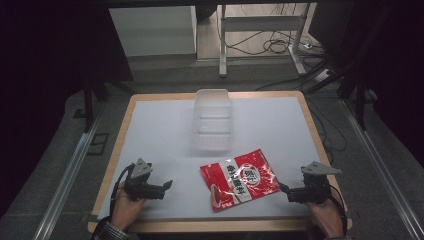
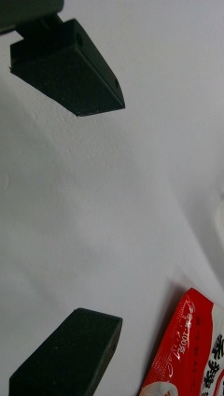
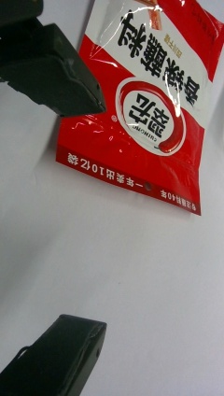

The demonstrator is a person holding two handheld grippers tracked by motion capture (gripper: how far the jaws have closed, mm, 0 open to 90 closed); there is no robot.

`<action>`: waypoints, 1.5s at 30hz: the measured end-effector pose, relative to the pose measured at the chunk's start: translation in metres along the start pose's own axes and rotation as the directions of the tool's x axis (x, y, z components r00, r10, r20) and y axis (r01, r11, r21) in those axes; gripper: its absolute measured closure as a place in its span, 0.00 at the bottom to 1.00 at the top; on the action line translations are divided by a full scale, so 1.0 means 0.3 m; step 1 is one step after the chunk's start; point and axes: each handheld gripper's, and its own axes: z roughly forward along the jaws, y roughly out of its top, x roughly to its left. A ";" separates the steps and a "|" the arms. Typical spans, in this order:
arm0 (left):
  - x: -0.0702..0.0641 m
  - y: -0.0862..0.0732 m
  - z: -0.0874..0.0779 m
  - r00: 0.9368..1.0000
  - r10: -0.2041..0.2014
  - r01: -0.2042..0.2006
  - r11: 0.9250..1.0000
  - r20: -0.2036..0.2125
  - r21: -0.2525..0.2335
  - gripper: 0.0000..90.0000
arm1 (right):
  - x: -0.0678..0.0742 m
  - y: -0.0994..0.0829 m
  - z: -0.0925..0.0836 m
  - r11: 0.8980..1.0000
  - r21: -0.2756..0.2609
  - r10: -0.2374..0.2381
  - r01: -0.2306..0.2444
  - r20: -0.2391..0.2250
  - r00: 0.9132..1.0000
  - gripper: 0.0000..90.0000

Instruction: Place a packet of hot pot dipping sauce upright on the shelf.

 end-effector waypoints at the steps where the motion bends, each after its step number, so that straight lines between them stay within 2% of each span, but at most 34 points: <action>1: 0.000 0.000 0.000 1.000 -0.001 0.001 1.000 0.001 0.000 0.01 | -0.001 0.000 0.002 1.000 -0.005 0.006 -0.006 -0.003 1.000 0.00; 9: -0.002 0.002 0.001 1.000 -0.002 0.002 1.000 0.004 0.000 0.01 | 0.000 0.009 0.007 0.999 -0.027 0.017 -0.017 -0.008 1.000 0.00; 16: -0.001 0.001 0.000 1.000 -0.001 0.001 1.000 0.001 -0.001 0.01 | 0.005 0.036 0.032 0.999 -0.042 -0.025 0.024 -0.024 0.999 0.00; 24: -0.003 0.001 0.000 1.000 0.004 -0.004 1.000 -0.002 0.002 0.01 | 0.016 0.058 0.066 0.998 -0.041 -0.043 0.040 -0.060 0.997 0.02; 33: -0.006 0.001 0.003 1.000 0.006 -0.005 1.000 -0.002 0.006 0.01 | 0.037 0.062 0.110 0.999 0.007 -0.037 0.037 -0.087 0.996 0.01; 39: -0.008 0.001 0.005 1.000 0.007 -0.007 1.000 -0.002 0.009 0.01 | 0.052 0.063 0.138 0.999 0.039 -0.021 0.026 -0.126 0.992 0.00; 40: -0.009 0.002 0.005 1.000 0.009 -0.008 1.000 -0.002 0.010 0.01 | 0.059 0.064 0.150 0.998 0.060 -0.023 0.031 -0.136 0.990 0.00; 45: -0.009 0.001 0.006 1.000 0.010 -0.010 1.000 -0.002 0.014 0.01 | 0.071 0.070 0.174 0.995 0.093 -0.029 0.044 -0.151 0.988 0.00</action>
